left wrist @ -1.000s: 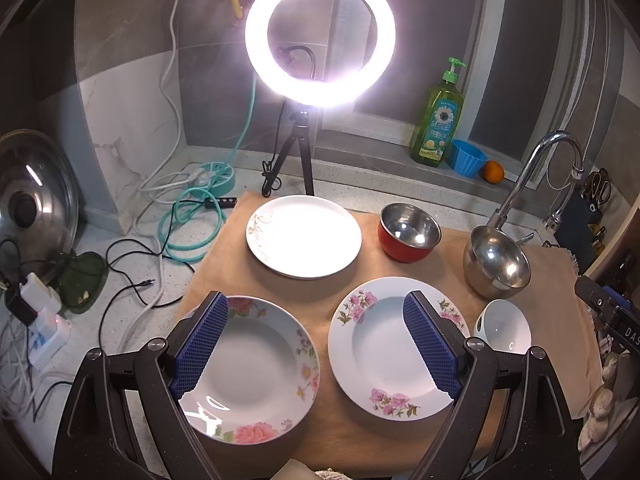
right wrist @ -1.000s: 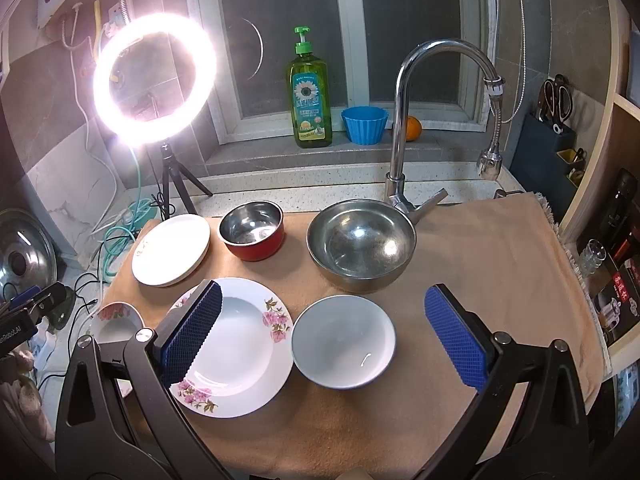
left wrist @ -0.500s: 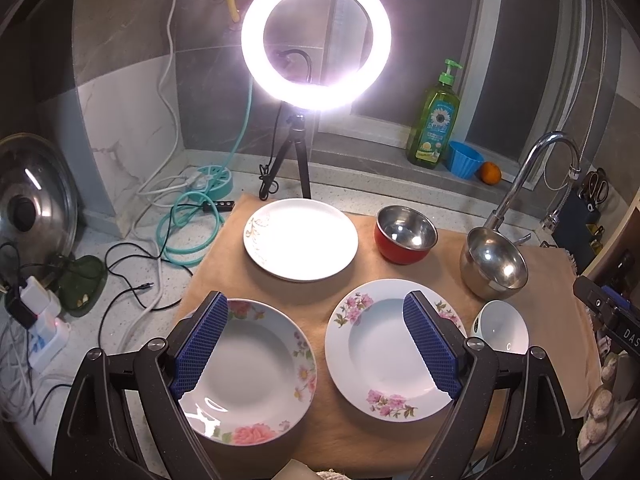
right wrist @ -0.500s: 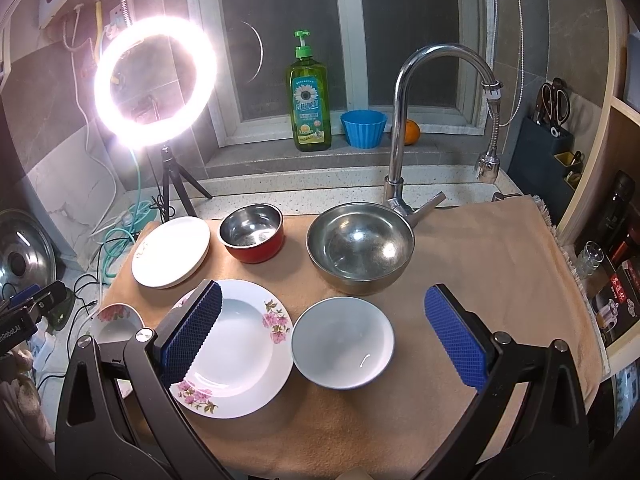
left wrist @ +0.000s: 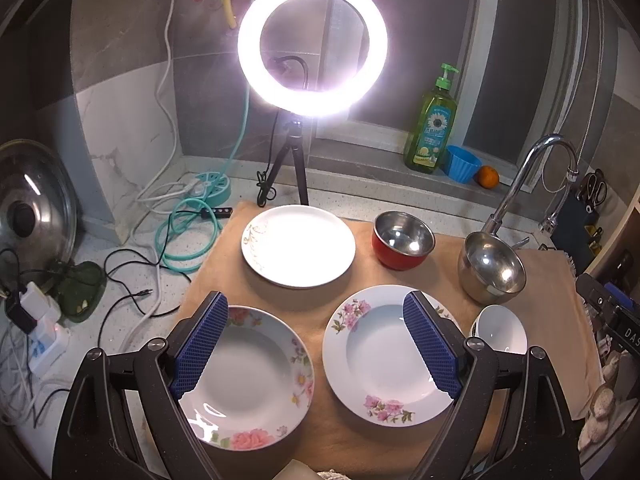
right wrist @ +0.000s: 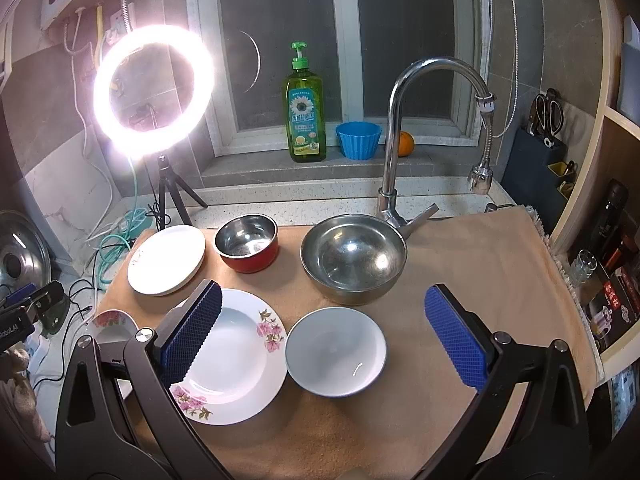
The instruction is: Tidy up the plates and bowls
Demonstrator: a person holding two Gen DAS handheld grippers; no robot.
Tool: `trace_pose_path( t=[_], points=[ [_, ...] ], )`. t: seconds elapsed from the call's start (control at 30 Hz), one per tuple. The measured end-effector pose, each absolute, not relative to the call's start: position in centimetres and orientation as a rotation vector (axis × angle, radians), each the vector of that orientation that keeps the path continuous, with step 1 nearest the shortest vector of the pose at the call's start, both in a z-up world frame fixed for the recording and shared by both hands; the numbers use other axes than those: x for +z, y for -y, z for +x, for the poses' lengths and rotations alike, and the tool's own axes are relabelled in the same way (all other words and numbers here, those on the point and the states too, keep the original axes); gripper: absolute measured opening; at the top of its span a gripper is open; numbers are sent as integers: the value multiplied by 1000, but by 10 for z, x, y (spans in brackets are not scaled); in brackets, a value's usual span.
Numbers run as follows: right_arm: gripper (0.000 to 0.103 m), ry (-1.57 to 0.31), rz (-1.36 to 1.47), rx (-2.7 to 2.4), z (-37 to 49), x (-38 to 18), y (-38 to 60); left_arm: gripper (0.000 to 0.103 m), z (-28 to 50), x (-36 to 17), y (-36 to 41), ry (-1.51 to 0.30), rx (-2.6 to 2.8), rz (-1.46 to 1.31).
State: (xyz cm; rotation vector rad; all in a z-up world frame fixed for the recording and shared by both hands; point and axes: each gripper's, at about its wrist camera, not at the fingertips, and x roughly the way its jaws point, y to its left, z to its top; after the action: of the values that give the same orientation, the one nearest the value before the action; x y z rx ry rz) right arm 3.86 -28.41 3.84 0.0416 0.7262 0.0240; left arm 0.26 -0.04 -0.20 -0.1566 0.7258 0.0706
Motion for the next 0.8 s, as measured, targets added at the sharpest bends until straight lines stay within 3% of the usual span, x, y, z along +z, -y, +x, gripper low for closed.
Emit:
trace_pose_path(
  t=[0.8],
  points=[
    [103,-716,42,19,41,40,281,90,7,3,2,-718,64,-153]
  ],
)
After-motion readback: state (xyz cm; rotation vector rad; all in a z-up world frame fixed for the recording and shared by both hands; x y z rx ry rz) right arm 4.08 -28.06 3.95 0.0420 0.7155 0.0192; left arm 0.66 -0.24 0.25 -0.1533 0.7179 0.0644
